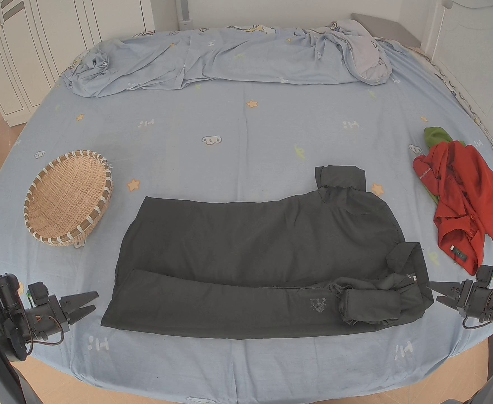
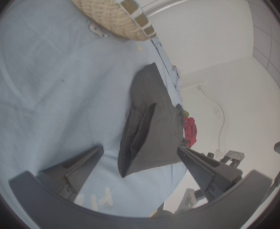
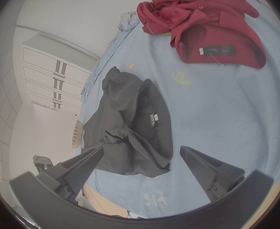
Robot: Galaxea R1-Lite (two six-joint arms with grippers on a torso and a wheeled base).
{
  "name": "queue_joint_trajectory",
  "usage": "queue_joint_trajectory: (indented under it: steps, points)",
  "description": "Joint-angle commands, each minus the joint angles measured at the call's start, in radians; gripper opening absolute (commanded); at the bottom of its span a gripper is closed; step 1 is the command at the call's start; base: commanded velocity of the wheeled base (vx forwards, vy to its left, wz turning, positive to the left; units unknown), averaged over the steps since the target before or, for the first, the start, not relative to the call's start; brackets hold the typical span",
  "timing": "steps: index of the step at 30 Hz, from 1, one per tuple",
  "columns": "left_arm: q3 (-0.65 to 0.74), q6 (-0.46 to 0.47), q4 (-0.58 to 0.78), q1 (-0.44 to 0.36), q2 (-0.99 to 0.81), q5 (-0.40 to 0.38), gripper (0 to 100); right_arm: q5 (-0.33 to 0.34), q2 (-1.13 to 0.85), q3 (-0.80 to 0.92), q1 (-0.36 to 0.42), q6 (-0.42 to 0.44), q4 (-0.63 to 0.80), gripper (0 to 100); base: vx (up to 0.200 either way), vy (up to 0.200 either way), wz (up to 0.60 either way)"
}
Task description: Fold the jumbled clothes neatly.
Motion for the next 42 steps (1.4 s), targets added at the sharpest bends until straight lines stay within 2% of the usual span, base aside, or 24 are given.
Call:
queue_joint_trajectory:
  steps: [1, 4, 5, 6, 9, 12, 15, 18, 22, 26, 28, 31, 42]
  points:
    - [-0.053, -0.203, -0.019, -0.075, -0.188, -0.044, 100, 0.003, -0.071, -0.031, 0.005, 0.017, -0.001, 100, 0.0, 0.0, 0.0]
    - [-0.073, -0.278, -0.019, -0.154, -0.211, -0.049, 100, 0.01, -0.082, -0.056, 0.051, 0.072, -0.003, 100, 0.0, 0.0, 0.0]
    - [-0.073, -0.278, -0.019, -0.154, -0.211, -0.049, 100, 0.01, -0.082, -0.056, 0.051, 0.072, -0.003, 100, 0.0, 0.0, 0.0]
    - [-0.082, -0.284, -0.019, -0.219, -0.211, -0.049, 100, 0.02, -0.094, -0.075, 0.079, 0.118, -0.003, 100, 0.0, 0.0, 0.0]
    - [-0.105, -0.294, -0.019, -0.302, -0.211, -0.049, 100, 0.04, -0.107, -0.111, 0.125, 0.17, -0.003, 100, 0.0, 0.0, 0.0]
    - [-0.186, -0.35, -0.019, -0.395, -0.18, -0.049, 100, 0.058, -0.094, -0.166, 0.188, 0.222, -0.001, 100, 0.0, 0.0, 0.0]
    - [-0.292, -0.429, -0.019, -0.437, -0.122, -0.049, 100, 0.06, -0.062, -0.226, 0.235, 0.248, -0.001, 100, 0.0, 0.0, 0.0]
    - [-0.387, -0.461, -0.019, -0.474, -0.04, -0.046, 100, 0.058, -0.044, -0.273, 0.284, 0.285, -0.001, 100, 0.0, 0.0, 0.0]
    - [-0.507, -0.465, -0.019, -0.501, 0.096, -0.038, 100, 0.058, -0.012, -0.315, 0.312, 0.302, -0.001, 100, 0.0, 0.0, 0.0]
    - [-0.536, -0.464, -0.019, -0.497, 0.174, -0.034, 100, 0.058, 0.007, -0.33, 0.314, 0.302, -0.003, 100, 0.0, 0.0, 0.0]
    - [-0.536, -0.462, -0.019, -0.498, 0.19, 0.017, 100, 0.058, 0.016, -0.336, 0.315, 0.302, -0.003, 100, 0.0, 0.0, 0.0]
    - [-0.521, -0.461, -0.019, -0.495, 0.179, 0.077, 100, 0.058, 0.022, -0.347, 0.317, 0.302, -0.001, 100, 0.0, 0.0, 0.0]
    - [-0.38, -0.461, -0.019, -0.457, 0.029, 0.075, 100, 0.058, 0.048, -0.353, 0.32, 0.297, -0.003, 100, 0.0, 0.0, 0.0]
